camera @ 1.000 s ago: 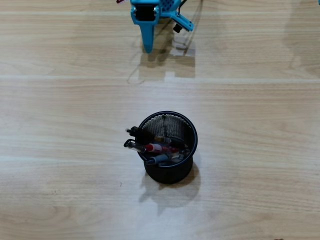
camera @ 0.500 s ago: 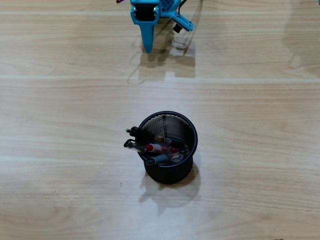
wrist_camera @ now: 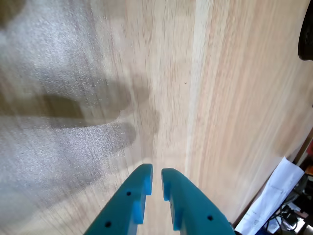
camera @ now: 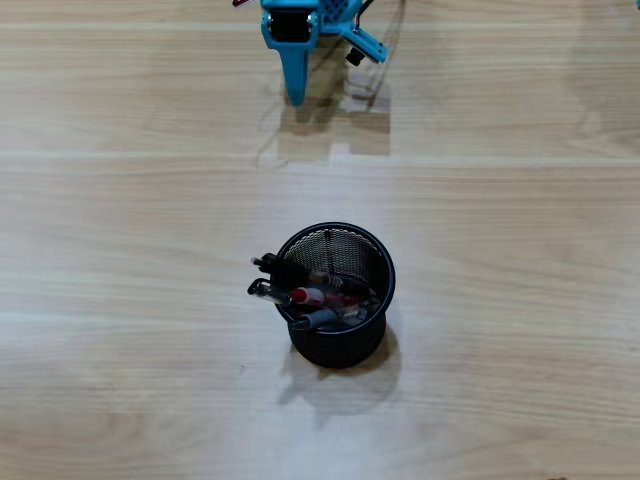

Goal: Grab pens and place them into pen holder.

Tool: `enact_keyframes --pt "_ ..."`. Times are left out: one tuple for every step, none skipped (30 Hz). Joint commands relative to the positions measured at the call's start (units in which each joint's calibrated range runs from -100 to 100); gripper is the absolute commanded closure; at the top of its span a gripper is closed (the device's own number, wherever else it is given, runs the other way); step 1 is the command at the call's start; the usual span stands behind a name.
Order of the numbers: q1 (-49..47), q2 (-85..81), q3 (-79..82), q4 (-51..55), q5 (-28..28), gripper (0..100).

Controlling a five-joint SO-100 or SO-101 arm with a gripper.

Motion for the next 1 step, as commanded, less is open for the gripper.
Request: enact_keyframes --pt "0.6 -0.3 -0.6 0.2 -0.2 97"
